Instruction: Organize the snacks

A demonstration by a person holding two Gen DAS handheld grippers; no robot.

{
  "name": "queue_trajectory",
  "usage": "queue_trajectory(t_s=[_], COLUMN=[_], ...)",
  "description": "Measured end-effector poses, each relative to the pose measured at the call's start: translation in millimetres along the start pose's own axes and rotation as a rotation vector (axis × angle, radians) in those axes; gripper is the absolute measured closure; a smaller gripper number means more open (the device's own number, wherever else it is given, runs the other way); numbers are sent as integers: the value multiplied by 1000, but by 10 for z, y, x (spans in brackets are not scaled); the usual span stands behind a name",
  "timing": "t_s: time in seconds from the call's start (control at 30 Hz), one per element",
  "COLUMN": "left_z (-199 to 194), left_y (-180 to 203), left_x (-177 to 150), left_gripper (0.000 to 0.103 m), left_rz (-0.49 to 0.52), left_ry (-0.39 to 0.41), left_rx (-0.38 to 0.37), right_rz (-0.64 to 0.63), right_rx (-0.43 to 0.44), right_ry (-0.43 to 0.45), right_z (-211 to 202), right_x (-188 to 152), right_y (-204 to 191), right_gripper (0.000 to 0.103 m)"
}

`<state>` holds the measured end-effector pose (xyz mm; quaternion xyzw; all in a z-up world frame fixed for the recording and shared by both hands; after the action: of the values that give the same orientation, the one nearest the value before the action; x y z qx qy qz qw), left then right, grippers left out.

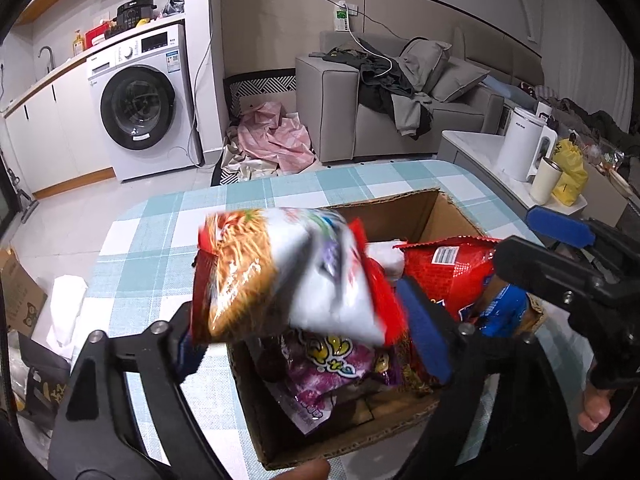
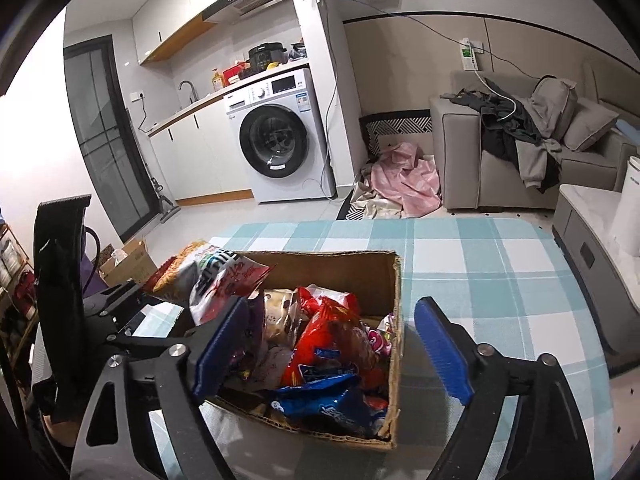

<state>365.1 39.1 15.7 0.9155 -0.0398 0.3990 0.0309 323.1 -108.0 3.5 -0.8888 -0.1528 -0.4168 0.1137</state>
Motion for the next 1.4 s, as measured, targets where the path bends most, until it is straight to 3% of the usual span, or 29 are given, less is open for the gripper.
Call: queue_trajectory(t_s=[0.1, 0.4, 1.0, 1.4], left_z=[-64, -333, -1196, -1409], left_y=[14, 26, -65, -85], left_x=[7, -17, -352, -650], left_gripper=[1, 1, 1, 1], left_rz=[0, 8, -20, -43], left_ry=[11, 37, 136, 179], left_rx=[7, 14, 15, 17], right_rz=[3, 24, -17, -65], right_rx=[-10, -23, 12, 36], right_ry=[4, 33, 99, 150], right_z=[-30, -162, -511, -688], right_x=[1, -32, -263, -593], right_y=[19, 104, 49, -34], right_gripper=[9, 1, 0, 0])
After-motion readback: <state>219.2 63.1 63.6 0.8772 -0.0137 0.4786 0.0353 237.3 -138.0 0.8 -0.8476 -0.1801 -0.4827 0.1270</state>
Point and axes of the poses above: each gripper's, at about its wrist camera, not at the fingertips, and z roughly the way its jaws point, y to its right, x to its top, the point moved 5 cm from there along z, roughly the way its jaws point, and after that the axes turned 3 degrees about -y, right-handed, at the moved point
